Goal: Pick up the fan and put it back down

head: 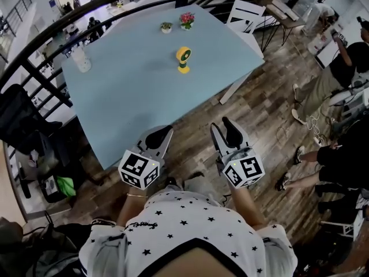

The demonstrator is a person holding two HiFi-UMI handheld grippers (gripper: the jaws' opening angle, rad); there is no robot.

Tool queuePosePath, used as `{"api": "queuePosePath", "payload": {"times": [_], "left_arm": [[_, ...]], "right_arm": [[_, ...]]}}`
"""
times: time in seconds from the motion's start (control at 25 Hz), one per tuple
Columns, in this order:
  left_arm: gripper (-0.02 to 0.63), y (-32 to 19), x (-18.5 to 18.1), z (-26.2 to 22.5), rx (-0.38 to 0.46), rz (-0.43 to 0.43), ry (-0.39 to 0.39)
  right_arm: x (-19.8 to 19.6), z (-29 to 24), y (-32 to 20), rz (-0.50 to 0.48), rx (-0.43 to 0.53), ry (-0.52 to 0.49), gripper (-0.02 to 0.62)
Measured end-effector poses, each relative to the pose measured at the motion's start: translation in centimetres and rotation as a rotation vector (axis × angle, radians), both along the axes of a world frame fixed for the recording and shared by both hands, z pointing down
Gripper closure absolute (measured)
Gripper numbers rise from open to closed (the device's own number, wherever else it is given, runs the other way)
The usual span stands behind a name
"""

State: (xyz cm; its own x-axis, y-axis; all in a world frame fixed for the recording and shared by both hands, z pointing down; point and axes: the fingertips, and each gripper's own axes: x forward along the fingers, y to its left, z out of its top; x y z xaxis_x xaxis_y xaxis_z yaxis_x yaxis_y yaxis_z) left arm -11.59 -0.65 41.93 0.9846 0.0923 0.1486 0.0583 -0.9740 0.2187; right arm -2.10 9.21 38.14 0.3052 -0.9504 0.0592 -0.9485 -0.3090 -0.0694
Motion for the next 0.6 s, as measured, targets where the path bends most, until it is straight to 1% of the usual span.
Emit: {"api": "queuePosePath", "payload": {"times": [0.24, 0.4, 0.6], "left_arm": [[0.577, -1.4, 0.2, 0.7, -0.006, -0.045, -0.011], [0.577, -2.9, 1.0, 1.0, -0.005, -0.119, -0.025], [0.577, -5.2, 3.3, 0.6, -0.003, -0.201, -0.029]], "right_arm": [[1.3, 0.9, -1.8, -0.039, -0.011, -0.01, 0.439], [3.5, 1.3, -4.0, -0.092, -0.007, -0.02, 0.436], [6.5, 1.3, -7.1, -0.17, 0.008, -0.033, 0.428]]}}
